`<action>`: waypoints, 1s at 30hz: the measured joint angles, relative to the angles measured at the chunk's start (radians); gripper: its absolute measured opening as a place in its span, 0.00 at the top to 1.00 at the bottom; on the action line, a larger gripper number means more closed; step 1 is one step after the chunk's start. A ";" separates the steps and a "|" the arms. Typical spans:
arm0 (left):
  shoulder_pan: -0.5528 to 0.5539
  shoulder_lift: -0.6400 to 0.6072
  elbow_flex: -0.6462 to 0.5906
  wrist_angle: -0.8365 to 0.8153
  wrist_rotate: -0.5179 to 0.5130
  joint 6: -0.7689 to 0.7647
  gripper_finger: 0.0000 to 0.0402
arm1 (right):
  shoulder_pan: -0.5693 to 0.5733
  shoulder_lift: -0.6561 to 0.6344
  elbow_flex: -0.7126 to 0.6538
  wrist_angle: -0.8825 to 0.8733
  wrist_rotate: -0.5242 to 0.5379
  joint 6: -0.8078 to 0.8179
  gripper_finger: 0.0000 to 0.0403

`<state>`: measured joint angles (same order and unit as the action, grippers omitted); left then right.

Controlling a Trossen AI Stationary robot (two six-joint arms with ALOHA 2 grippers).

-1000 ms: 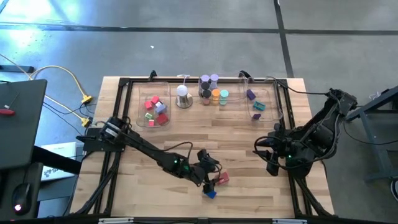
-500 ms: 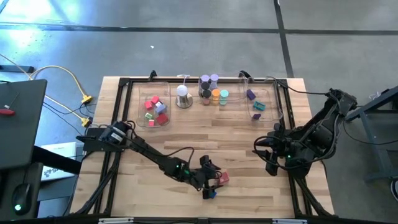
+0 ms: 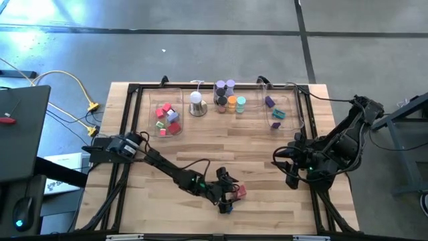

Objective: Pick & Place Office items
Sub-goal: Put the red adaptor into the left transparent bin

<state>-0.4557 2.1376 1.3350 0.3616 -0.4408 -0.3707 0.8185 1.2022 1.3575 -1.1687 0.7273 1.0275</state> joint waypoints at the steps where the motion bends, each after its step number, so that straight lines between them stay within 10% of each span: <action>1: 0.000 0.004 0.000 0.009 0.000 0.000 0.11 | 0.000 0.000 0.000 0.000 0.000 0.000 0.70; 30: -0.026 0.005 0.000 0.028 -0.038 0.083 0.11 | 0.000 0.000 0.000 0.002 0.003 0.000 0.70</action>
<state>-0.4816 2.1422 1.3350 0.3897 -0.4786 -0.2878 0.8185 1.2022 1.3575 -1.1667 0.7307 1.0275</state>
